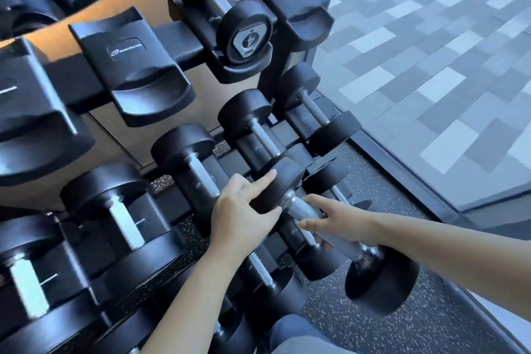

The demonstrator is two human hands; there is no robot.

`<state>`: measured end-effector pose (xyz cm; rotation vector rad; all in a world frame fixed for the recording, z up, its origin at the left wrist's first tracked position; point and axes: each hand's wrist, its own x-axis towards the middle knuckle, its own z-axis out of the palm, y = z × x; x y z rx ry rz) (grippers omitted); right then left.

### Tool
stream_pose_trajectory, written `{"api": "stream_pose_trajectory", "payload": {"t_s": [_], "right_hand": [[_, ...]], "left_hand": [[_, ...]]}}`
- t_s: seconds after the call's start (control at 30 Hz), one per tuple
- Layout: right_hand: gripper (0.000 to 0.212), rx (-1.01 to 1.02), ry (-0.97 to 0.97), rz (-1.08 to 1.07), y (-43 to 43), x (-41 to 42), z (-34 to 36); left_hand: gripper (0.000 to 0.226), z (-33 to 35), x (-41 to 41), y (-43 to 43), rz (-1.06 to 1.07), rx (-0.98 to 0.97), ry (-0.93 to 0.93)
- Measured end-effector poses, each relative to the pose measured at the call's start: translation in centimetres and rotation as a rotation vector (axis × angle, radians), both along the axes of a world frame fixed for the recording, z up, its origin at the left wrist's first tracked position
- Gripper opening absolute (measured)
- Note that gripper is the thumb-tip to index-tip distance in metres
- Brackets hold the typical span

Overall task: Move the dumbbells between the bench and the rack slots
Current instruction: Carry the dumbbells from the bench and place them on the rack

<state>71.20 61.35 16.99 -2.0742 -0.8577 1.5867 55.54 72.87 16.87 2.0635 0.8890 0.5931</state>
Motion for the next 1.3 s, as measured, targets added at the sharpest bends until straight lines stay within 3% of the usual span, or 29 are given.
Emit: {"api": "stream_pose_trajectory", "payload": {"t_s": [0.3,0.63,0.83,1.03,1.3], "right_hand": [[0.048,0.015,-0.042,-0.024,-2.5,-0.9,-0.6],[0.049,0.033,0.084,-0.299,-11.9,0.1,-2.3],[0.054,0.005,0.044,-0.321,-18.9,7.5,-3.2],[0.056,-0.053,-0.062,-0.205,-24.6,18.6,-2.4],[0.053,-0.036,-0.058,-0.104,-25.0,27.9,-1.3]], "left_hand": [[0.068,-0.4,-0.2,-1.3,-0.072,0.018,-0.005],[0.059,-1.4,4.5,-7.2,-0.325,-0.007,0.064],[0.058,-2.7,13.2,-14.1,-0.381,-0.012,0.092],[0.058,-3.2,23.1,-20.7,-0.325,-0.007,0.041],[0.06,-1.8,30.6,-22.3,-0.181,-0.005,0.014]]}}
